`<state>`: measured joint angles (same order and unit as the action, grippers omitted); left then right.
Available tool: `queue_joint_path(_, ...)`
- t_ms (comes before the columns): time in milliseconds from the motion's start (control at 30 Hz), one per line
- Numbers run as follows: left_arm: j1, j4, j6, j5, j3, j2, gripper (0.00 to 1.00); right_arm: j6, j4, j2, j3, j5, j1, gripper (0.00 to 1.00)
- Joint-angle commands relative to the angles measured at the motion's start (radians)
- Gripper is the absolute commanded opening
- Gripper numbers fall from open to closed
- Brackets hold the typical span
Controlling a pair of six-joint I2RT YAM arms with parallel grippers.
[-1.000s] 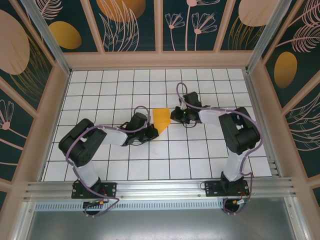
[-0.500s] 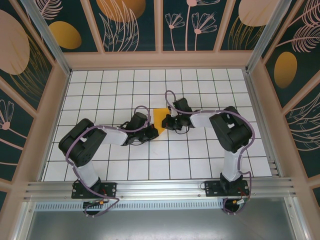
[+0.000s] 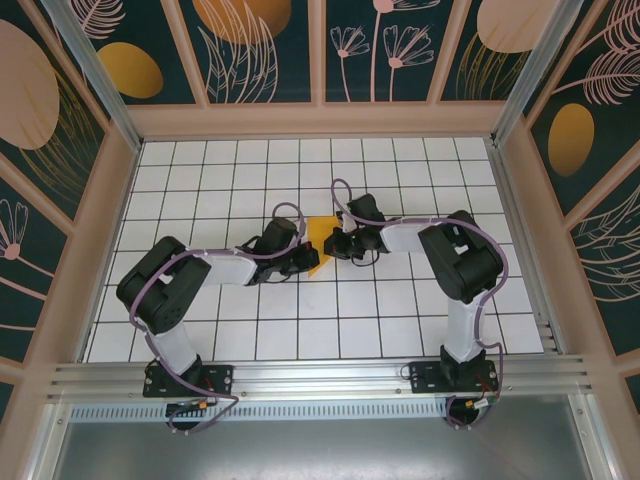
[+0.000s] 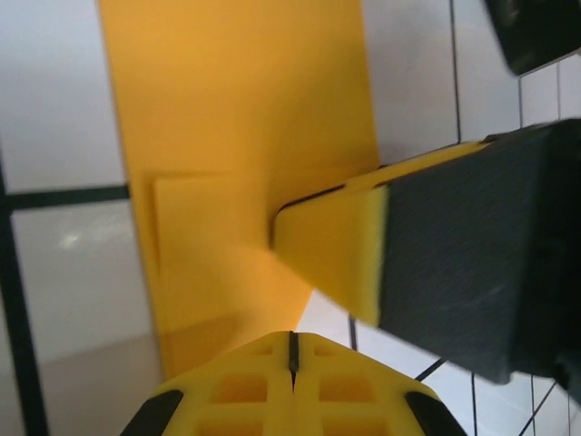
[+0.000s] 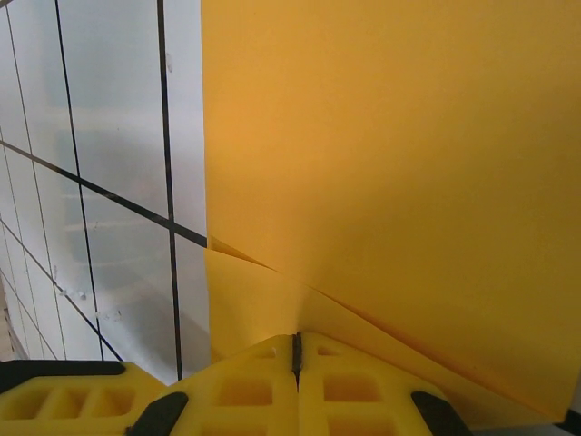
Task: Fold a paper plane with a square sheet of paper (pick it up from the middle)
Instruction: Third fold the triangle at the center of the table.
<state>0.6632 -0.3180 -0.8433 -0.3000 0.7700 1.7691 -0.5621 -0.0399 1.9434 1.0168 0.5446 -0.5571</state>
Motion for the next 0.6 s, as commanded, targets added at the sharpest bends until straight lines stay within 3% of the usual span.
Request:
queue_joint_path(0,-0.002,0.016,0.030,0.024,0.025,0.035,0.07,0.016,0.080,0.067,-0.007,-0.061,0.004,0.00)
queue_joint_path(300,-0.002,0.048,0.019,-0.032,-0.011,0.080,0.03,0.001,0.094,0.081,-0.001,-0.069,0.005,0.00)
queue_joint_path(567,-0.002,0.145,0.066,-0.093,-0.108,0.008,0.03,-0.045,0.095,0.080,-0.028,-0.093,0.004,0.00)
